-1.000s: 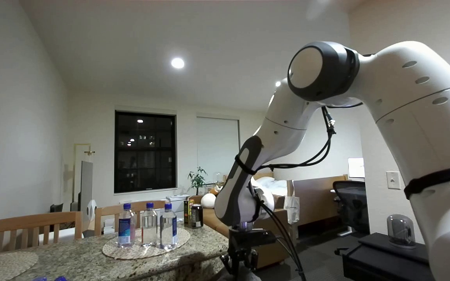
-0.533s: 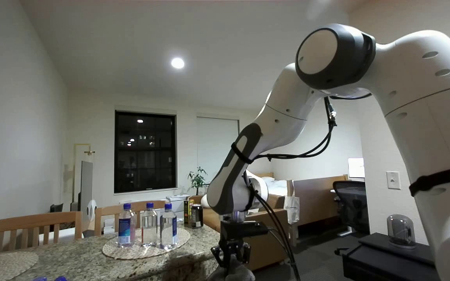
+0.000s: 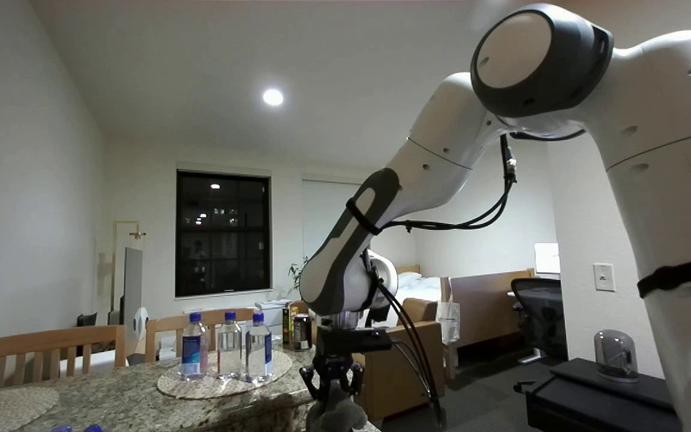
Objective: Move the towel to the left
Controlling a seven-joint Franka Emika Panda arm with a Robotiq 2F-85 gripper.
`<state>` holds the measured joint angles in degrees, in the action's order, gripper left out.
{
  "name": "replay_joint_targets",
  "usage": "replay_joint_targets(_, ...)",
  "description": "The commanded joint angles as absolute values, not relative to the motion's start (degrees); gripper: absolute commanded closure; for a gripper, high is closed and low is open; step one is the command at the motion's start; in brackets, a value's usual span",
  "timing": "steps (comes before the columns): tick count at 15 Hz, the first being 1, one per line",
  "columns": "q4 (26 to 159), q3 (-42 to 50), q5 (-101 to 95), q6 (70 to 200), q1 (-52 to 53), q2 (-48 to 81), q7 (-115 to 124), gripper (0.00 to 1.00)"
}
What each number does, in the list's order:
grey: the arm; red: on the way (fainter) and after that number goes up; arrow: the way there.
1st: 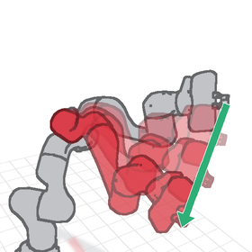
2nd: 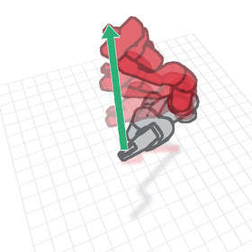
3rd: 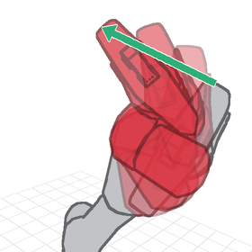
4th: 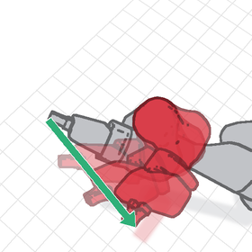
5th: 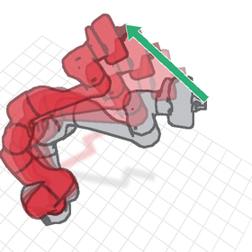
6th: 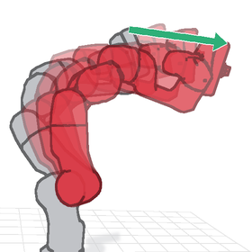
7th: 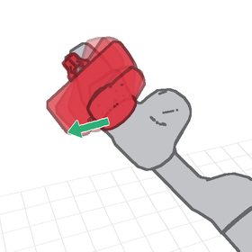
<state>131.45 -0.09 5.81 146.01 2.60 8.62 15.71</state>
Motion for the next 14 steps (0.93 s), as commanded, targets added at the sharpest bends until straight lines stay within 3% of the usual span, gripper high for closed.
replay_joint_targets(1,133.95,-1.5,6.47,146.96,4.36,6.03,19.71,0.89)
replay_joint_targets(14,136.81,-4.47,-2.93,157.69,15.25,7.45,44.58,0.89)
